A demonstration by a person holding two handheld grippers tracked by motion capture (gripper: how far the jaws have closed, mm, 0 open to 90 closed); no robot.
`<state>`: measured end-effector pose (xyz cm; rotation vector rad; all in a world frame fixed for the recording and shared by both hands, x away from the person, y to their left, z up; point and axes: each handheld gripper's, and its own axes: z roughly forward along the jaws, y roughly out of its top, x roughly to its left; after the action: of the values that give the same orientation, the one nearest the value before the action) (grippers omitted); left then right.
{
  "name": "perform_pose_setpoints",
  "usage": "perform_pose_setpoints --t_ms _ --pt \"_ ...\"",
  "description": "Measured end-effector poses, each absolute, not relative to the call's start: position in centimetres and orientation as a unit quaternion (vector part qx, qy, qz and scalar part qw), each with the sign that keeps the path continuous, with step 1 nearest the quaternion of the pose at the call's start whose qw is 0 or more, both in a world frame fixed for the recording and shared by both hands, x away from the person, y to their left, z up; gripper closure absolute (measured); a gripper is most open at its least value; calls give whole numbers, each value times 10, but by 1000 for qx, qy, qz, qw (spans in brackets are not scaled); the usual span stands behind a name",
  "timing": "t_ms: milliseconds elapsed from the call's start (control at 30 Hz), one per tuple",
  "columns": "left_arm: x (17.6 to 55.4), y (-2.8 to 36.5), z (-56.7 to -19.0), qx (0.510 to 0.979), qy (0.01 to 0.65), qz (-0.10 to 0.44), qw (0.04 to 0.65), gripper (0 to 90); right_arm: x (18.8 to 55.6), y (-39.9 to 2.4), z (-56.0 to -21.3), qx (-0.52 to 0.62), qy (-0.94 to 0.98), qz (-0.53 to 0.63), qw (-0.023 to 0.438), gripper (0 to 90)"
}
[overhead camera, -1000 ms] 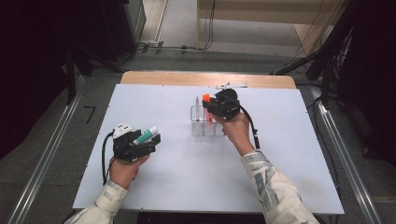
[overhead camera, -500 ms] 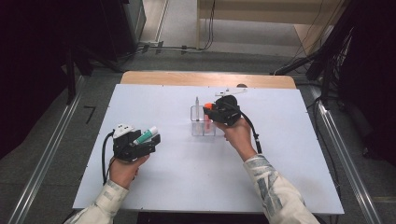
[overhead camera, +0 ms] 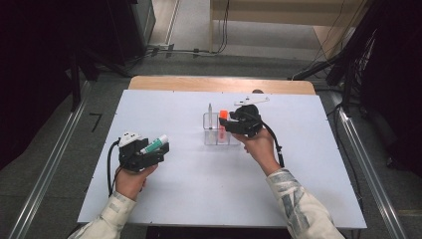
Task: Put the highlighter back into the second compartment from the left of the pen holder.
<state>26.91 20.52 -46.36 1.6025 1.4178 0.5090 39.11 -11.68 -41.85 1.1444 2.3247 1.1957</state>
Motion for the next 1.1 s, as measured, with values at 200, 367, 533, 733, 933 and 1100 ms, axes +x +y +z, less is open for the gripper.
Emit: perform_pose_setpoints --t_ms 200,367,533,733,933,1100 --pt "270 209 -465 646 579 209 451 182 381 -129 -417 386 810 417 148 408" --pt "270 217 -466 640 587 215 447 182 369 -146 -420 382 807 423 153 367" --pt "269 230 -467 631 597 224 442 182 361 -165 -424 391 802 422 160 325" --pt "270 241 -470 630 601 239 429 182 352 -188 -428 402 798 417 168 301" --pt "270 247 -471 633 601 248 421 182 344 -207 -437 417 795 404 177 294" --pt "269 250 -473 635 602 250 414 182 338 -223 -443 430 792 393 180 294"
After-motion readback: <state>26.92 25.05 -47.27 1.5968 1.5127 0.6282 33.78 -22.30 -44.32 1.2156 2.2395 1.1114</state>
